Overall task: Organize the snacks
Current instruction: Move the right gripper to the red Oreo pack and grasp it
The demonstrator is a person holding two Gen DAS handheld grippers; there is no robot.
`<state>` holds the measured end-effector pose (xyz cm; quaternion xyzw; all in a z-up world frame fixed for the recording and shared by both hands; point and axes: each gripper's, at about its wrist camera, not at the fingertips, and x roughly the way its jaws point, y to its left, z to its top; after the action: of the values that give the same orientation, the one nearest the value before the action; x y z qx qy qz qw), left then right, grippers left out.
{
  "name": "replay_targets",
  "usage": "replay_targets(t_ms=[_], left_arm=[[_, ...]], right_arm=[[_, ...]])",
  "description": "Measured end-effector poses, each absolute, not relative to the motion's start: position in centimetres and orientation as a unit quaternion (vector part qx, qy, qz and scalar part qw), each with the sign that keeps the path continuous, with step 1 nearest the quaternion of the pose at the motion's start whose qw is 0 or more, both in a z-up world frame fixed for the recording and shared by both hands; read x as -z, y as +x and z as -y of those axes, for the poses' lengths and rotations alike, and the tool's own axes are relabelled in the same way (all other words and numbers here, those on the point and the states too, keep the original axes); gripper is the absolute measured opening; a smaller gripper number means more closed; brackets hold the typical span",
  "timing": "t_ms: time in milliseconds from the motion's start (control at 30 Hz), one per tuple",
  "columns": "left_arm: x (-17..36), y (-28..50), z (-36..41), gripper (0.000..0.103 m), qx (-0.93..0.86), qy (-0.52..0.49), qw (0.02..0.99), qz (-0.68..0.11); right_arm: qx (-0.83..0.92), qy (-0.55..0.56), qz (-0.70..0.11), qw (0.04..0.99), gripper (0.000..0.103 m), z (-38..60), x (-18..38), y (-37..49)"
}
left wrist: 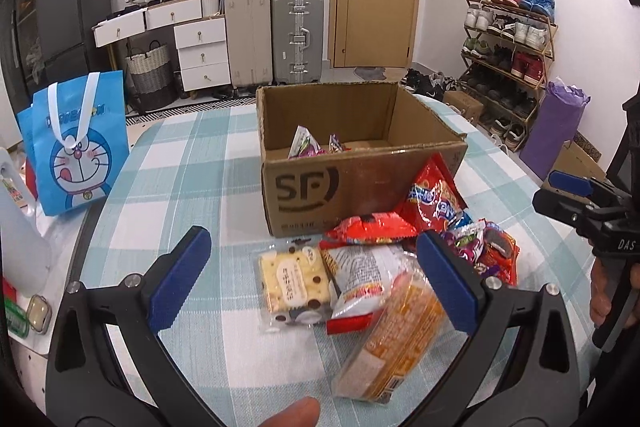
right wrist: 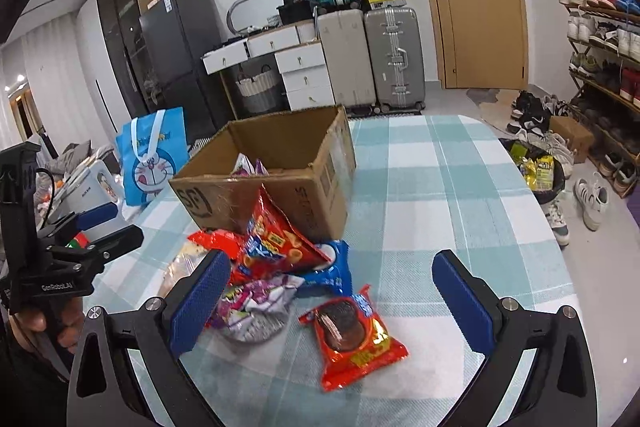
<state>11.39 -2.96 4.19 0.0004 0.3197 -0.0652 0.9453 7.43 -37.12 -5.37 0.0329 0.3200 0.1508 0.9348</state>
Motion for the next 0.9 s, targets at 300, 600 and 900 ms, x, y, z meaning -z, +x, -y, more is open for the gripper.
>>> replay_targets(t_ms=[300,600,900], left_arm=[[-2.8,9.8,2.9,0.102,0.06,-0.003,0.938,-0.341],[-0.4,8.9,3.5,0.102,0.068,-0.008,0.928,-0.367],[0.7,8.7,4.6,0.102,0.086,0.006,0.921,-0.38]], right_arm=[[-0.159,0.023,-0.367,0.916,0.102,37.3,7.1,8.2],[-0.169,0.013,-0.4,0.901,0.102,36.9,9.2,8.9],[-0.174,0.006,-0.426,0.888,0.102,36.6,11.2,9.7]])
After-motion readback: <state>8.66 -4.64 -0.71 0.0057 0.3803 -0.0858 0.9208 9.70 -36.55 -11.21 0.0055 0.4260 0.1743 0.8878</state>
